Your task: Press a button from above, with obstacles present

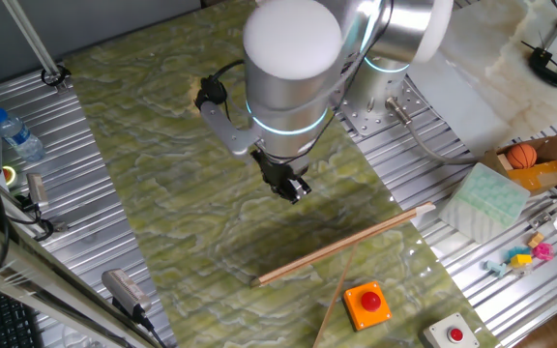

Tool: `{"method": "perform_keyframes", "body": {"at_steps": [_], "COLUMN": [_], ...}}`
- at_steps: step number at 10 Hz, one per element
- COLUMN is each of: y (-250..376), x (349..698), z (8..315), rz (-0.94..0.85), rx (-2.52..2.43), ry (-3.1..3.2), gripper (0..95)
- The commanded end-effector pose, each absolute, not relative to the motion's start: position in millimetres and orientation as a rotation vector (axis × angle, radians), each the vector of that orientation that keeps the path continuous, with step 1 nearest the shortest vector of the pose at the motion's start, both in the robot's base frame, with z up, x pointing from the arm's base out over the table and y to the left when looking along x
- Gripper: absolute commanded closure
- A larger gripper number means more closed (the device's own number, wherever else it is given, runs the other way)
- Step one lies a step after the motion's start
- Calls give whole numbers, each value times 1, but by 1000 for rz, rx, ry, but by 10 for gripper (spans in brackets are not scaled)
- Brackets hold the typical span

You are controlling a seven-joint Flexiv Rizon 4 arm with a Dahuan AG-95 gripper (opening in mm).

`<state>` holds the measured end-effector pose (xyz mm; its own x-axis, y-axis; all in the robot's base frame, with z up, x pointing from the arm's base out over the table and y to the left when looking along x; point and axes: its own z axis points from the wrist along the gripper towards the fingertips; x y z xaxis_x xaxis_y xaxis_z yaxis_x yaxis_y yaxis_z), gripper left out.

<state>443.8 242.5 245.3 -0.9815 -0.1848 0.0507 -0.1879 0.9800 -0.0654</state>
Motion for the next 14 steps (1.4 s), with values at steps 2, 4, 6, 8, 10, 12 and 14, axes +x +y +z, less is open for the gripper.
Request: {"method": "perform_keyframes", "body": {"at_steps": [2,4,6,8,10,12,14], "y": [241,248,261,286,316,342,368], "x": [443,439,431,418,405,392,383], "z": [245,258,280,295,300,302,308], "rz": [74,60,27,-19,-16,-17,-12], "rx": [491,513,506,478,430,424,401], "ry": [-3083,-3068,-3047,-3048,-3052,-3055,-3054], "gripper": [950,950,950,950,950,950,950]}}
